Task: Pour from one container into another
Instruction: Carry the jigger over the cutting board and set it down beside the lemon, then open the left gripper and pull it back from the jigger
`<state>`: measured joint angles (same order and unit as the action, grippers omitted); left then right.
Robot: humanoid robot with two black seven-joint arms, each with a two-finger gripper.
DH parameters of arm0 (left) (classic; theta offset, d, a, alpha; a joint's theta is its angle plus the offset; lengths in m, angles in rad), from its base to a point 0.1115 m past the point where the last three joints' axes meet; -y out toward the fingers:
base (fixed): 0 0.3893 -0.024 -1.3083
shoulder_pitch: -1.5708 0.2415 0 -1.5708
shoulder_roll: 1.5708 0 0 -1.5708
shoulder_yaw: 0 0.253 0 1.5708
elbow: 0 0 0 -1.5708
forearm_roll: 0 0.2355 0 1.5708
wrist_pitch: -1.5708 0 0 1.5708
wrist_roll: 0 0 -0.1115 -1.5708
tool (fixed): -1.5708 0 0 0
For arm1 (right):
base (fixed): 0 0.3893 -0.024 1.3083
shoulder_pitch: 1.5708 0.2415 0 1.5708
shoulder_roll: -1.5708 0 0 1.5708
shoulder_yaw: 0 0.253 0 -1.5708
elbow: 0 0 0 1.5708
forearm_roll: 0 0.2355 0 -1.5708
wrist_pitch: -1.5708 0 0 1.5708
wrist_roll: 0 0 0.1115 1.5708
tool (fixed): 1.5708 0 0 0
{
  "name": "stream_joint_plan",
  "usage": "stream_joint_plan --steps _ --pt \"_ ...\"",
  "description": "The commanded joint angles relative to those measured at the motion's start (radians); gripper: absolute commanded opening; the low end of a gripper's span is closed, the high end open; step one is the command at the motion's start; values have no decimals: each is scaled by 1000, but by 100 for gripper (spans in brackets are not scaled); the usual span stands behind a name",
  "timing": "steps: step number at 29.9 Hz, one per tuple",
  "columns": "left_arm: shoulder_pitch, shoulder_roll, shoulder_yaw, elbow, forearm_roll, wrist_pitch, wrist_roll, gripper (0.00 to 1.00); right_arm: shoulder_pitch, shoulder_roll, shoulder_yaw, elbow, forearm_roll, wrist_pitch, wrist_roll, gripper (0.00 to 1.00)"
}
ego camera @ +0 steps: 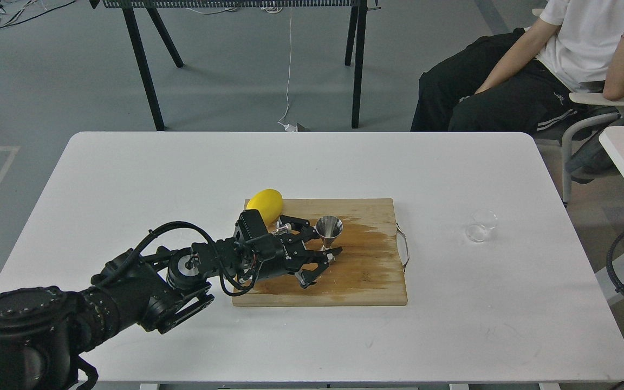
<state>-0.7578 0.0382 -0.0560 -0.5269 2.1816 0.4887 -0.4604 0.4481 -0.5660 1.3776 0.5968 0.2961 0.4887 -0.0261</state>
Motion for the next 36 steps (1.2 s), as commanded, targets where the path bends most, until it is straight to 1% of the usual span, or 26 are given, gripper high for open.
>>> stream_joint_plan --steps 1,3,9,12,14,15,18,25,28,30,35,36 --pt "0 9 1 -1 0 0 -3 74 0 0 0 0 0 0 0 100" --pt "0 12 2 -4 0 0 -3 77 0 0 0 0 0 0 0 100" --pt "37 55 2 -24 0 0 -4 78 -6 0 0 0 0 0 0 100" --pt "46 91 -1 -51 0 0 -4 81 -8 0 0 0 0 0 0 100" --pt "48 127 -4 -96 0 0 -1 84 -9 0 -2 0 0 0 0 100" --pt "49 144 -10 -134 0 0 -1 87 -9 0 -2 0 0 0 0 100" --pt "69 216 -16 -263 0 0 0 94 -11 -5 -5 3 0 0 -3 100" --pt "98 412 -25 -438 -5 0 -4 94 -19 -37 -22 3 -2 0 -6 100" --pt "103 492 -47 -521 -106 0 -3 94 -19 -37 -22 0 -2 0 -2 100" --pt "103 531 -56 -562 -233 0 -4 94 -20 -37 -23 1 -2 0 -2 100" --pt "83 591 -71 -597 -573 0 -18 94 -28 -38 -25 -6 -14 0 -3 100" --pt "81 600 -90 -601 -635 0 -28 94 -23 -41 -32 -17 -15 0 -3 100"
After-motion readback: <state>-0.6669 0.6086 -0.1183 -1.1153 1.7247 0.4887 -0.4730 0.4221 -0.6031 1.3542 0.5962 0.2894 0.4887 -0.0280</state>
